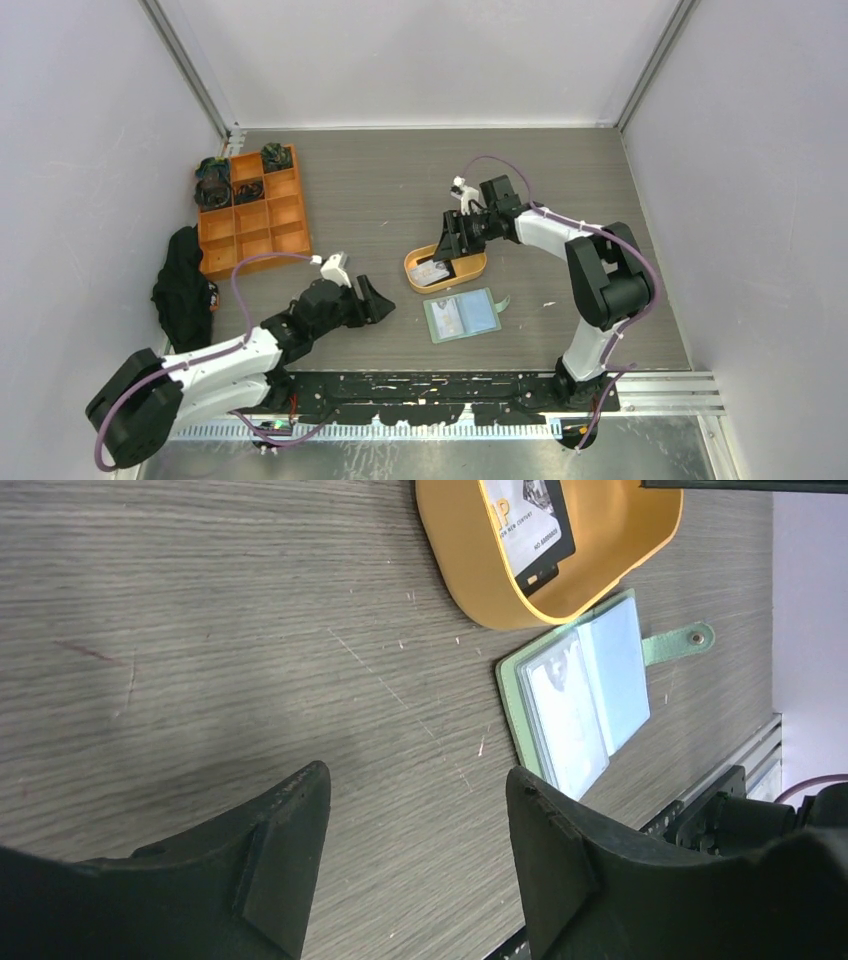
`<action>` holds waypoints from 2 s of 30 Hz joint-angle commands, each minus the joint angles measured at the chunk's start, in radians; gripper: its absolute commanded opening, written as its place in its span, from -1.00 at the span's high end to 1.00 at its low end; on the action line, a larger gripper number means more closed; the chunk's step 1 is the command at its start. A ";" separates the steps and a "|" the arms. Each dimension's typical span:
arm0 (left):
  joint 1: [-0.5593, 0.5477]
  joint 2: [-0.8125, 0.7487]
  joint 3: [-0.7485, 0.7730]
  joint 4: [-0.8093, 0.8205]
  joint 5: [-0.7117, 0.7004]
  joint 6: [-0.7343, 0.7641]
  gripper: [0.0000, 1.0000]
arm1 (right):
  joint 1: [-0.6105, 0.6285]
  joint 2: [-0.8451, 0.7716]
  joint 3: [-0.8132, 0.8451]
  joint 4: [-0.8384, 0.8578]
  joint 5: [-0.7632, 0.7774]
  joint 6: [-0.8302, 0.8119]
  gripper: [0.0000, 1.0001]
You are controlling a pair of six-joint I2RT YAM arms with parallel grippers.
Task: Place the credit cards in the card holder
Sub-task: Pick up the credit card from the storage box.
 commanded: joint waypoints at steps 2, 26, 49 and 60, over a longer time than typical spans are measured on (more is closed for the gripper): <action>0.004 0.104 0.076 0.121 -0.015 0.038 -0.29 | 0.009 0.036 0.028 0.015 0.036 0.028 -0.27; 0.003 0.363 0.178 0.220 0.007 0.062 -0.24 | 0.094 0.119 0.084 -0.062 0.061 -0.027 -0.26; 0.004 0.408 0.201 0.236 0.029 0.064 -0.18 | 0.115 0.112 0.048 0.109 -0.258 0.128 -0.25; 0.006 0.258 0.211 0.125 -0.020 0.087 -0.26 | 0.113 0.013 0.033 0.043 0.107 0.004 -0.30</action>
